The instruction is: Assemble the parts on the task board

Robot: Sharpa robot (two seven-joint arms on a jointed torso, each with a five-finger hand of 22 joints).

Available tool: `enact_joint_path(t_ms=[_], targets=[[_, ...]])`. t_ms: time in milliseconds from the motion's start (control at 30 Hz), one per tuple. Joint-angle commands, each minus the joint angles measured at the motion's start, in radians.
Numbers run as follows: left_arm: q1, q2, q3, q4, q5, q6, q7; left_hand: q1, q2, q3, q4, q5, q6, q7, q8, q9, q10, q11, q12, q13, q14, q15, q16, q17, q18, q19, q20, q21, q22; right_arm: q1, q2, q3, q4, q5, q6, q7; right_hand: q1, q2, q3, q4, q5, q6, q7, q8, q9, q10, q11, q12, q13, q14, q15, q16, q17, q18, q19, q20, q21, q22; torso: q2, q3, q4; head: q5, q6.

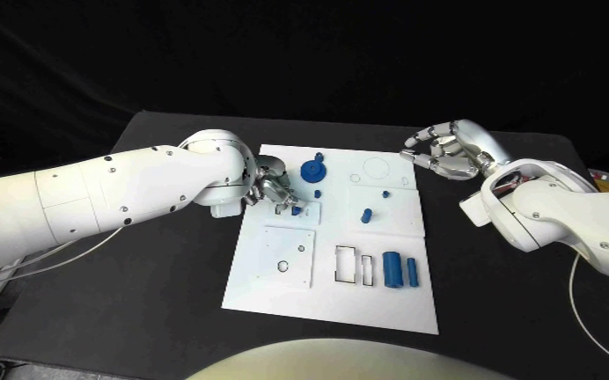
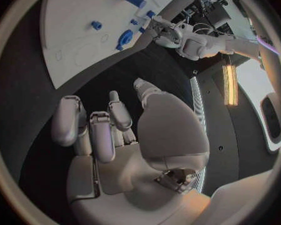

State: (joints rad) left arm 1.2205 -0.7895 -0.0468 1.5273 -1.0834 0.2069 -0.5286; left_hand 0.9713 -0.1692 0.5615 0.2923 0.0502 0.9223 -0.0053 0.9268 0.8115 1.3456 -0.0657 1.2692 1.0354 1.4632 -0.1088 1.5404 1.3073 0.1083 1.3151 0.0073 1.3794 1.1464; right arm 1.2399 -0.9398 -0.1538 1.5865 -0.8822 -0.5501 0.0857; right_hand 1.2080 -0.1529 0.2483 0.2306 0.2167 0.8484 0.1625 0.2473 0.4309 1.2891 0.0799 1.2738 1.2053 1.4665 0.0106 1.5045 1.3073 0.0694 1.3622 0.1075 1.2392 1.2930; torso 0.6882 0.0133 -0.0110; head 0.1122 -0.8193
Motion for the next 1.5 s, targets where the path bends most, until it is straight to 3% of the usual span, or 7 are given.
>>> enact_joint_path(t_ms=[33,433,1000,1267,1300,1367,1500], targets=[[0.001,0.003,0.001,-0.002,-0.003,0.017,0.006,0.022,-0.001,-0.004,-0.005,0.001,-0.001,-0.001,-0.005,0.002,0.006,-0.002,0.005,0.002,0.091,-0.007,0.004,0.196,-0.019,0.004,-0.006,0.0,0.001,-0.001,0.0,0.0,0.002,-0.01,0.009,0.0,-0.009,-0.003,0.002,0.006,-0.006,-0.008,-0.002,0.005,0.002,-0.004,-0.002,0.0,0.001,0.06,-0.007,-0.004,0.073,0.018,-0.006,0.002,-0.006,0.0,0.0,-0.0002,0.0005,0.001,-0.001],[0.001,0.006,0.001,-0.007,-0.007,0.036,0.004,0.153,0.003,0.016,-0.015,0.001,-0.006,-0.003,-0.007,0.006,0.007,-0.004,0.006,0.003,0.09,-0.008,0.002,0.191,-0.02,0.005,-0.006,0.0,0.005,-0.001,0.0,0.0,0.002,-0.01,0.009,-0.001,-0.008,-0.002,0.001,0.007,-0.006,-0.008,-0.002,0.006,0.002,-0.003,-0.002,0.0,0.002,0.06,-0.007,-0.005,0.073,0.018,-0.006,0.002,-0.007,0.0,0.0,-0.0007,-0.0004,0.002,-0.002],[0.0,0.003,0.002,-0.002,0.034,0.017,0.008,0.131,0.004,0.003,0.002,0.001,-0.003,0.002,-0.011,0.005,0.006,0.0,0.003,-0.001,0.089,-0.005,0.001,0.189,-0.02,0.004,-0.005,-0.001,0.004,-0.003,0.002,0.0,0.0,-0.012,0.008,0.0,-0.006,-0.001,0.0,0.008,-0.005,-0.008,-0.002,0.007,0.002,-0.004,-0.003,0.0,0.001,0.059,-0.007,-0.005,0.072,0.019,-0.007,0.002,-0.009,-0.002,0.001,-0.0016,-0.001,0.001,0.005],[0.0,-0.007,0.022,-0.018,0.101,-0.026,0.012,0.066,0.001,-0.028,0.002,0.001,-0.009,0.006,-0.02,0.002,-0.005,0.003,-0.007,-0.017,0.085,-0.002,-0.004,0.175,-0.017,-0.002,-0.003,-0.007,-0.006,-0.005,0.004,0.0,-0.003,-0.012,0.007,0.001,-0.006,-0.001,0.0,0.008,-0.005,-0.008,-0.002,0.007,0.002,-0.004,-0.003,0.0,0.001,0.059,-0.007,-0.005,0.072,0.019,-0.007,0.002,-0.009,-0.002,0.0,-0.0014,0.0002,-0.003,0.011],[0.0,-0.009,0.025,-0.019,0.112,-0.032,0.012,0.057,-0.004,-0.037,0.002,0.001,-0.025,0.01,-0.033,-0.003,-0.021,0.007,-0.024,-0.043,0.081,-0.001,-0.011,0.158,-0.014,-0.014,-0.002,-0.016,-0.024,-0.005,0.004,0.0,-0.003,-0.012,0.007,0.001,-0.006,-0.001,0.0,0.008,-0.005,-0.008,-0.002,0.007,0.002,-0.004,-0.003,0.0,0.001,0.059,-0.007,-0.005,0.072,0.019,-0.007,0.002,-0.009,-0.002,0.0,-0.0017,0.0007,-0.003,0.011],[0.001,-0.015,0.037,-0.024,0.135,-0.04,0.013,0.051,-0.012,-0.059,0.001,0.001,-0.104,0.049,-0.123,-0.051,-0.117,0.038,-0.131,-0.202,0.073,0.023,-0.023,0.134,-0.007,-0.046,0.013,-0.042,-0.069,-0.006,0.004,0.0,-0.004,-0.012,0.007,0.001,-0.006,-0.001,0.0,0.008,-0.005,-0.008,-0.002,0.007,0.002,-0.004,-0.003,0.0,0.001,0.059,-0.007,-0.005,0.072,0.019,-0.007,0.002,-0.009,-0.002,0.0,-0.0014,0.001,-0.003,0.012],[0.023,-0.018,0.061,-0.057,0.161,-0.029,0.016,0.077,-0.007,-0.083,0.0,0.001,-0.121,0.081,-0.213,-0.117,-0.128,0.067,-0.151,-0.236,0.074,0.05,-0.022,0.135,-0.005,-0.045,0.039,-0.045,-0.069,-0.006,0.004,0.0,-0.005,-0.012,0.007,0.001,-0.005,0.001,-0.001,0.011,-0.005,-0.009,-0.002,0.007,0.002,-0.005,-0.003,-0.001,0.0,0.059,-0.007,-0.005,0.071,0.019,-0.007,0.001,-0.009,-0.002,-0.001,-0.0006,0.0017,-0.002,0.018]])
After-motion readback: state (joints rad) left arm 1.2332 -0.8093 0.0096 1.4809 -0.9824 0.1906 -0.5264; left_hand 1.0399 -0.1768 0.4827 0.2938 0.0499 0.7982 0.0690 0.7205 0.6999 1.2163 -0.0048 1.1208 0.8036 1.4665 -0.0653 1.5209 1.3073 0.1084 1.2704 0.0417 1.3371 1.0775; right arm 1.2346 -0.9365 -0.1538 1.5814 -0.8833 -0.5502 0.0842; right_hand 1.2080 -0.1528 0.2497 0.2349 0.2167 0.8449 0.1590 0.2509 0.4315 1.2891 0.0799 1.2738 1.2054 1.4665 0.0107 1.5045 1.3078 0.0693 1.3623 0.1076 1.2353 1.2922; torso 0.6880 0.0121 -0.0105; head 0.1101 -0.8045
